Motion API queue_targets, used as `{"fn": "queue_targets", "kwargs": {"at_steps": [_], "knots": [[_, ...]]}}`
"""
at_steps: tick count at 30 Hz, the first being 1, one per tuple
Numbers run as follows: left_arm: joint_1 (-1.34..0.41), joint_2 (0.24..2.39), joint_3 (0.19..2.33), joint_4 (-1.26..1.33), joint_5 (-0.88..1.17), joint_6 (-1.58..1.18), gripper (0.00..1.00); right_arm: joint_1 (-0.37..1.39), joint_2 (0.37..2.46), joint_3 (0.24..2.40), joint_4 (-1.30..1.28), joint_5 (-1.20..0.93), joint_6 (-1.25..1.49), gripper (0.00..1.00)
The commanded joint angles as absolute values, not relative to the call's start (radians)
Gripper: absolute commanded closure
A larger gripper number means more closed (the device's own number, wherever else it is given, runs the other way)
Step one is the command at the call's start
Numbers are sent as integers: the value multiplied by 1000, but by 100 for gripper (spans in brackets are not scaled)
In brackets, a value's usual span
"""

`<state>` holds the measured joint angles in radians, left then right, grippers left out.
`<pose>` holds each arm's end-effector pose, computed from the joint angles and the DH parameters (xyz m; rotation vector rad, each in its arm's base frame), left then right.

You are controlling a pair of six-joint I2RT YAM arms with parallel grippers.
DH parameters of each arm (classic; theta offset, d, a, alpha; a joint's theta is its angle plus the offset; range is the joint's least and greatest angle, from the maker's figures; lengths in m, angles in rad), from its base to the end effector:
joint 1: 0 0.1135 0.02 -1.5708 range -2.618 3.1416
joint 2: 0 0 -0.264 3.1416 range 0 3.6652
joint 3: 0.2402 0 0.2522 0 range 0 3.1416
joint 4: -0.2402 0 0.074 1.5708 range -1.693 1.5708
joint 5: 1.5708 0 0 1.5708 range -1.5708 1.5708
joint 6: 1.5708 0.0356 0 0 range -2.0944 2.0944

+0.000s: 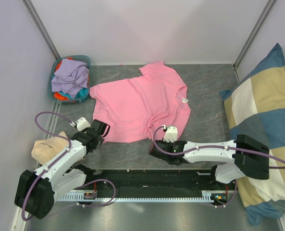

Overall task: Fold and stack the t-shirts
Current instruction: Flatten the tshirt out

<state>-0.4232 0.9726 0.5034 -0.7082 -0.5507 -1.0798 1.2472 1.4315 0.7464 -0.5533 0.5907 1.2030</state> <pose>0.1507 -0.0475 0.1780 -0.9322 2.3037 0.1746 0.0966 0.2258 0.1685 0.0716 2.4776 0.1355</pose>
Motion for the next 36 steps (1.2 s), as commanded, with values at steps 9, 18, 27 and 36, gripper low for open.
{"fn": "queue_targets", "kwargs": {"at_steps": [9, 18, 27, 36], "knots": [[-423, 983, 489, -687, -555, -1172, 19, 1244, 1407, 739, -543, 591, 1206, 100], [-402, 997, 479, -655, -554, -1177, 36, 1238, 1393, 729, -543, 591, 1200, 100], [-390, 1020, 477, -634, -549, -1175, 52, 1235, 1385, 721, -545, 588, 1198, 100], [-376, 1017, 477, -623, -548, -1164, 98, 1229, 1376, 716, -554, 592, 1201, 100]]}}
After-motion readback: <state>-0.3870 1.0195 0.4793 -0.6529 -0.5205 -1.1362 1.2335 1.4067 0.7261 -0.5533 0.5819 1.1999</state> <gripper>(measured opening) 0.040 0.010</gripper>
